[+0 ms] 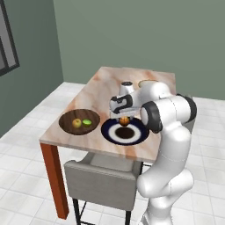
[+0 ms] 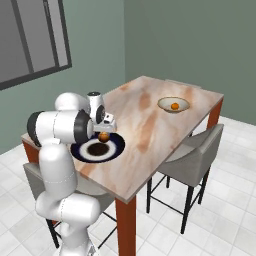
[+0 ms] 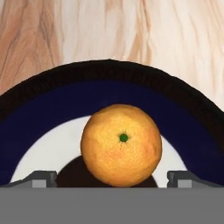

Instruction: Take the fruits from the plate on the dining counter and place two fruits in each bowl.

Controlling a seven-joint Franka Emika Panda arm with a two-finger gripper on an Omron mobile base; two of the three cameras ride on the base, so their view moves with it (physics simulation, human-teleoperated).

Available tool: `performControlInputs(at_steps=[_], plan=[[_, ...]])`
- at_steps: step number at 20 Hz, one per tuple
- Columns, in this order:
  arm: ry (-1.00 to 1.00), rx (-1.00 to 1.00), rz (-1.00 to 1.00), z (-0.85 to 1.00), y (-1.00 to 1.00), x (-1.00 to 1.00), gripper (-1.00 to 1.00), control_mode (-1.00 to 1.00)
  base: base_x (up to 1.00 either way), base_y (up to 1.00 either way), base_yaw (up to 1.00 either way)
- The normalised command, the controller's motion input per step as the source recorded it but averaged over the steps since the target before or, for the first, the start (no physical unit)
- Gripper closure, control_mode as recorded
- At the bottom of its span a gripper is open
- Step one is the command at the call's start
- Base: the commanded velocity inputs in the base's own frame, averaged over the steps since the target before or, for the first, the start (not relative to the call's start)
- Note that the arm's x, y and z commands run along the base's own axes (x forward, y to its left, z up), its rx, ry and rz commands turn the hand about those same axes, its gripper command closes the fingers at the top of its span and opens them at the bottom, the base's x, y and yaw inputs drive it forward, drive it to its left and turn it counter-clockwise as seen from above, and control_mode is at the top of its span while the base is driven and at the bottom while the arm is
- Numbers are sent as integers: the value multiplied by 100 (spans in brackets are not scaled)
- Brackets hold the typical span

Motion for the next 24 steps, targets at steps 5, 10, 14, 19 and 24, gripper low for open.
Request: performControlInputs(at_steps=[5, 10, 14, 19, 24], plan=[[0, 0, 0, -8, 0, 0, -100, -100, 0, 0, 0], [0, 0, 0, -11, 0, 6, -100, -100, 0, 0, 0], [0, 0, 0, -7, 0, 9, -100, -100, 0, 0, 0], [0, 0, 0, -5, 0, 19, -100, -100, 0, 0, 0], [0, 0, 0, -25, 0, 8, -100, -100, 0, 0, 0]])
